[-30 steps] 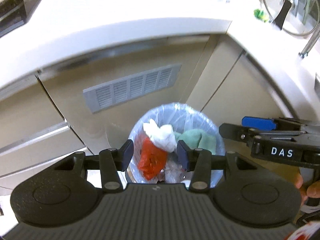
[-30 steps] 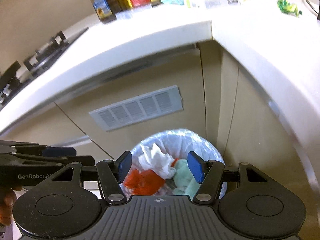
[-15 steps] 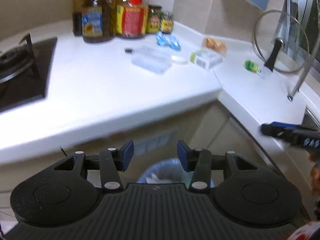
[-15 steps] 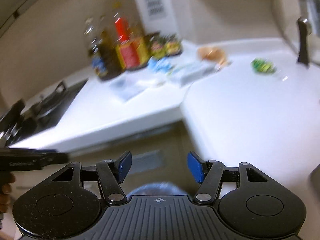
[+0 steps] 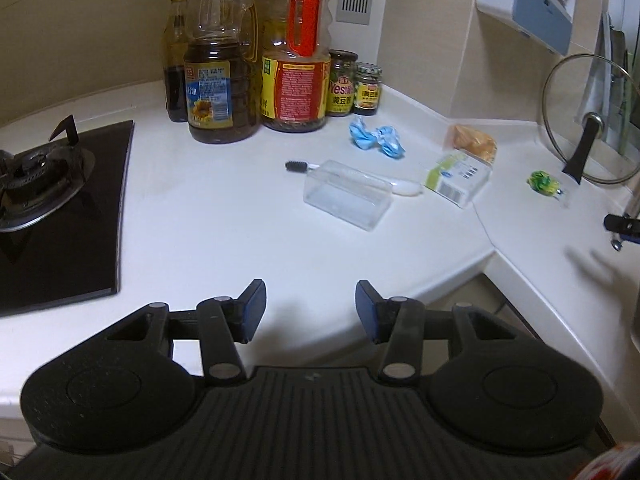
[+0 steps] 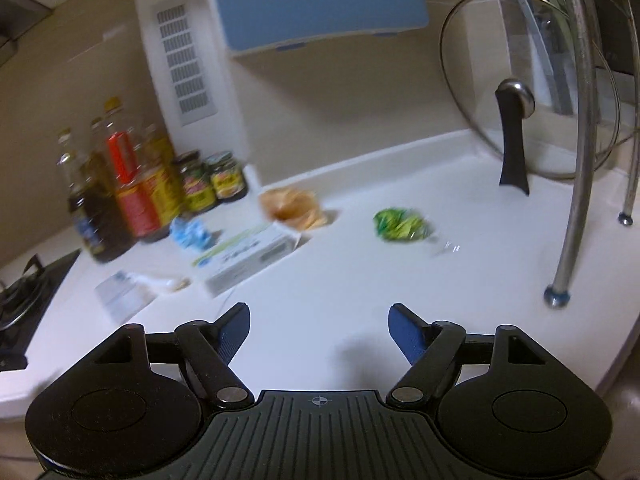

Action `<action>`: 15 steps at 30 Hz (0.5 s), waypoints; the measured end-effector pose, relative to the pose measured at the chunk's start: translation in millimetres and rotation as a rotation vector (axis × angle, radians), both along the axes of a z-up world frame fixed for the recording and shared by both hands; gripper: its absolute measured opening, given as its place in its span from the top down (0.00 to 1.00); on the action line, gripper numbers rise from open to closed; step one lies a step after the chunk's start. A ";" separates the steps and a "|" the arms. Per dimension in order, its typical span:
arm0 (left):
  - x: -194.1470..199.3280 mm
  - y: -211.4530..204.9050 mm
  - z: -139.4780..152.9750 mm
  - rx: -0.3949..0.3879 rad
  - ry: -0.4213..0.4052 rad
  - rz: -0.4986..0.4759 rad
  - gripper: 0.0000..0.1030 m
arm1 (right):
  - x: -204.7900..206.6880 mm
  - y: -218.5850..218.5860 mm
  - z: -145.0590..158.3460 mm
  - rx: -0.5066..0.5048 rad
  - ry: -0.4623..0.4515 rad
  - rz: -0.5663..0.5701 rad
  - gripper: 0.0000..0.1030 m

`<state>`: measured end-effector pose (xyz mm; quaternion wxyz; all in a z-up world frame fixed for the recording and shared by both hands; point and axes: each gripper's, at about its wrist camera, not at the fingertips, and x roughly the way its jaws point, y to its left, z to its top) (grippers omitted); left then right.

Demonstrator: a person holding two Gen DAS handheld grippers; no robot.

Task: Collect trash
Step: 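Raise both open tools back toward the counter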

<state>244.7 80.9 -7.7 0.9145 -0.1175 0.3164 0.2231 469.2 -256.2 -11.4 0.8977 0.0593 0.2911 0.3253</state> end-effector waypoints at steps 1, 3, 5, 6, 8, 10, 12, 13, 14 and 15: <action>4.6 3.6 -0.4 0.001 0.001 0.001 0.54 | 5.9 0.6 -0.4 -0.003 -0.004 -0.005 0.26; 15.0 10.8 -1.4 0.004 0.006 0.004 0.52 | 21.8 4.3 -2.0 -0.014 -0.015 -0.014 0.25; 26.0 17.7 -2.0 0.007 0.009 0.008 0.52 | 37.1 8.3 -4.5 -0.030 -0.025 -0.019 0.24; 32.0 20.7 -2.4 0.009 0.012 0.010 0.50 | 45.9 10.8 -6.6 -0.038 -0.030 -0.021 0.24; 43.5 26.4 -2.9 0.014 0.016 0.016 0.48 | 62.1 14.2 -10.5 -0.051 -0.032 -0.026 0.24; 53.7 31.6 -3.2 0.018 0.015 0.018 0.48 | 79.1 16.7 -15.2 -0.054 -0.040 -0.037 0.23; 63.7 36.2 -4.2 0.019 0.018 0.022 0.47 | 96.9 18.7 -20.4 -0.058 -0.036 -0.049 0.23; 68.1 38.1 -4.8 0.019 0.019 0.025 0.47 | 104.8 20.1 -22.9 -0.061 -0.035 -0.057 0.23; 72.5 40.4 -5.4 0.019 0.021 0.027 0.47 | 112.3 21.7 -25.2 -0.063 -0.033 -0.064 0.22; 76.4 42.3 -6.1 0.018 0.023 0.031 0.47 | 120.9 23.4 -27.9 -0.065 -0.031 -0.069 0.22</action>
